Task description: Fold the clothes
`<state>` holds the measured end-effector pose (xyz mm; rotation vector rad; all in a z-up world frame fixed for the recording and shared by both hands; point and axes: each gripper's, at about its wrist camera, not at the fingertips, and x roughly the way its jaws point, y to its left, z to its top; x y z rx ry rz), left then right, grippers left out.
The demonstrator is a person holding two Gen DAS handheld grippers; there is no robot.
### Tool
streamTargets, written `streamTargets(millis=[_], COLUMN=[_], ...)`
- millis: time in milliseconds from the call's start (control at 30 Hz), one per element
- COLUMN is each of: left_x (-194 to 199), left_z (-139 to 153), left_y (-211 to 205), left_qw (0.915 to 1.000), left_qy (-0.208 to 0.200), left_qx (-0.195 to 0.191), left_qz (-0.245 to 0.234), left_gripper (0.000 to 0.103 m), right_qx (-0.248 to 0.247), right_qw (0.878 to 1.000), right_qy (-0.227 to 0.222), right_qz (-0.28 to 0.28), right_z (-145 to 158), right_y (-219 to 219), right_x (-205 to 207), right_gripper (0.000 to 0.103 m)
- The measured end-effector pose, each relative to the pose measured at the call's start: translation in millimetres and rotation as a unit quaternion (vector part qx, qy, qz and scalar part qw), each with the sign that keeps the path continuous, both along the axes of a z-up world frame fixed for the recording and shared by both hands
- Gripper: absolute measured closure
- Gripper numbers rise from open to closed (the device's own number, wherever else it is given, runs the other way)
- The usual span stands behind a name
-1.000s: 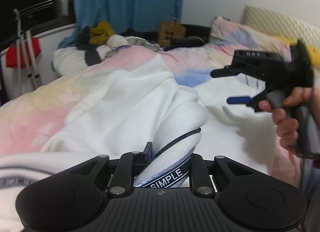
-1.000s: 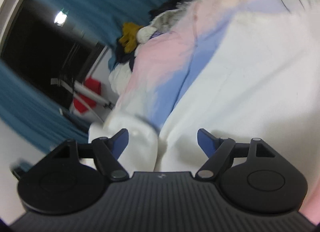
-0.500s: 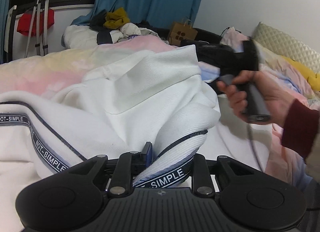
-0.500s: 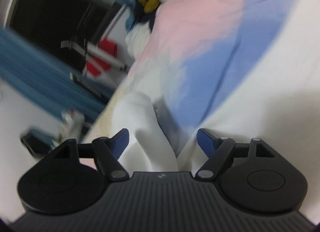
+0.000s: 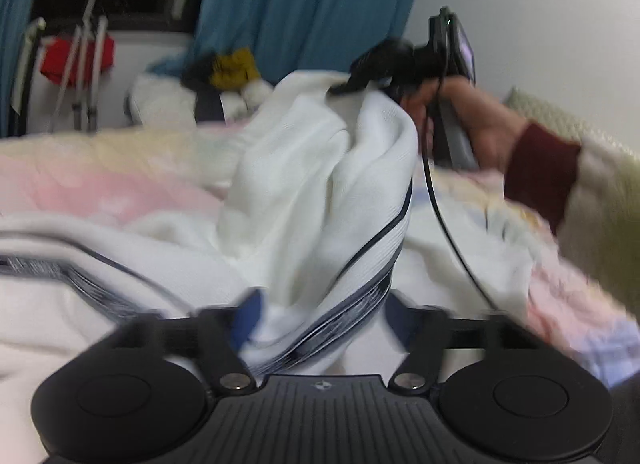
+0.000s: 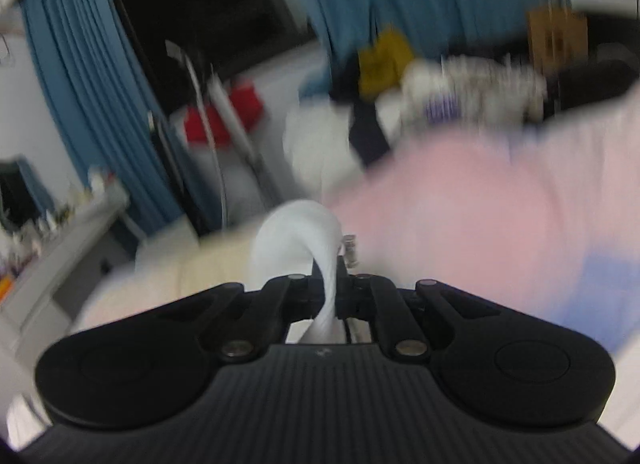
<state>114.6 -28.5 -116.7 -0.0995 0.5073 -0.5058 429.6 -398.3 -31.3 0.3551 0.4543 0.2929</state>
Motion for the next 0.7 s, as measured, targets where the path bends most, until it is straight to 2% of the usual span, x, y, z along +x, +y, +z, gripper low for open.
streamTargets(millis=[33,100,167,200,233,333,467,533,567,633,700], left_x=[-1.5,1.9,5.7,8.3,12.1,25.1,31.1,28.3,26.7,23.3,19.9], left_z=[1.8,0.9,-4.6,-8.3,-13.0,-28.7,-40.0,-38.4,-37.5,-31.7,-25.5], left_y=[3.7,8.8,13.6,15.0,16.3,21.8,30.5,29.4,28.8,33.8,39.3], left_qw=[0.9999,0.9992,0.9978,0.9966,0.9945,0.9844,0.9813,0.981,0.9809,0.9803,0.9794], left_qy=[-0.011,-0.007,-0.002,0.003,0.015,0.058,0.08,0.077,0.075,0.067,0.059], left_qx=[-0.001,0.014,0.035,0.048,0.062,0.105,0.102,0.106,0.108,0.101,0.093], left_qz=[0.011,0.038,0.056,0.067,0.082,0.129,0.142,0.143,0.143,0.156,0.169], left_gripper=[0.019,0.019,0.019,0.019,0.019,0.02,0.017,0.017,0.017,0.017,0.018], right_qx=[0.004,0.015,0.038,0.047,0.057,0.067,0.089,0.089,0.088,0.079,0.066], right_qw=[1.0,0.995,0.982,0.976,0.971,0.967,0.962,0.961,0.961,0.963,0.965], right_qy=[-0.026,-0.087,-0.147,-0.163,-0.158,-0.094,-0.018,-0.002,0.003,-0.016,-0.06], right_qz=[-0.013,-0.05,-0.108,-0.139,-0.167,-0.225,-0.257,-0.261,-0.262,-0.256,-0.247], right_z=[21.9,59.7,78.0,79.4,74.1,35.8,-36.9,-51.2,-55.7,-40.8,-8.8], right_y=[-4.8,-22.7,-54.3,-69.1,-87.9,-128.6,-159.4,-160.9,-161.2,-156.8,-143.8], right_x=[3.3,4.7,3.5,7.2,9.2,24.5,16.8,8.5,4.0,-8.7,-28.6], right_gripper=[0.098,0.098,0.098,0.098,0.098,0.098,0.098,0.098,0.098,0.097,0.097])
